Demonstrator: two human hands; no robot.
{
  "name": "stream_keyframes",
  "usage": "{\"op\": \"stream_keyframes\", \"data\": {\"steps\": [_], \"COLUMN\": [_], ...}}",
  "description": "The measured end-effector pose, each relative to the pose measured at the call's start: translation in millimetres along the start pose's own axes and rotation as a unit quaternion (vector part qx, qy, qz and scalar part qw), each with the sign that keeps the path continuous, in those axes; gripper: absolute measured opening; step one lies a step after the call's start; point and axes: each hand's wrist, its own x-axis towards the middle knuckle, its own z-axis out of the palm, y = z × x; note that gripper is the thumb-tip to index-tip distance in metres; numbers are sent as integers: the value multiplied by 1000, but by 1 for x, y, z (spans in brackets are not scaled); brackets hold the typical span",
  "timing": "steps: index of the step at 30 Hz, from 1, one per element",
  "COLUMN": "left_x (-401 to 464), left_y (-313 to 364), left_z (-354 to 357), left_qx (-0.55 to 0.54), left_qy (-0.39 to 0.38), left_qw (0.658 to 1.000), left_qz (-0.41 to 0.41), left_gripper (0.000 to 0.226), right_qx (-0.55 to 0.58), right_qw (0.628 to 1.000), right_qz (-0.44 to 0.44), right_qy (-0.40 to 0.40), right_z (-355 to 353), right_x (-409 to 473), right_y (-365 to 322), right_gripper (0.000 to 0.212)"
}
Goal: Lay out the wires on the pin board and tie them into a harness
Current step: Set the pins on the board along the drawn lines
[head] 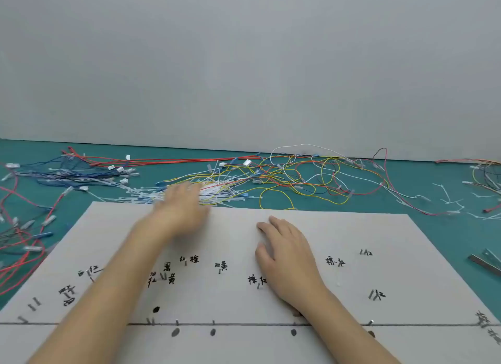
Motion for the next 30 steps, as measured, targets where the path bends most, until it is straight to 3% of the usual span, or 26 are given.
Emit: {"op": "stream_keyframes", "data": {"steps": [4, 6, 10, 15, 20, 24, 30], "left_x": [39, 52, 67, 82, 96, 101, 88], "left_y": [-72, -107, -152, -158, -140, -111, -48], "left_z": [-34, -34, -24, -23, -25, -20, -7], "left_qx": [8, -23, -19, -16, -46, -57, -183], "left_qy": [108, 139, 78, 103, 128, 142, 146], "left_qw": [977, 968, 976, 975, 972, 981, 972], "left_qz": [-185, -207, -204, -198, -189, -118, -27], "left_gripper": [56, 59, 58, 46, 27, 23, 13], "right_qx": [-6, -10, -6, -7, -28, -44, -36], "right_qw": [1000, 1000, 1000, 999, 998, 997, 997], "right_qz": [-16, -22, -22, -37, -51, -51, -51], "right_qy": [3, -2, -5, -4, -19, -33, -42], "right_z": [-2, -1, 0, 0, -2, -2, -4], "right_x": [1, 1, 2, 5, 12, 12, 13], "right_y": [3, 3, 6, 9, 17, 20, 20], "right_gripper": [41, 42, 43, 43, 44, 46, 47]}}
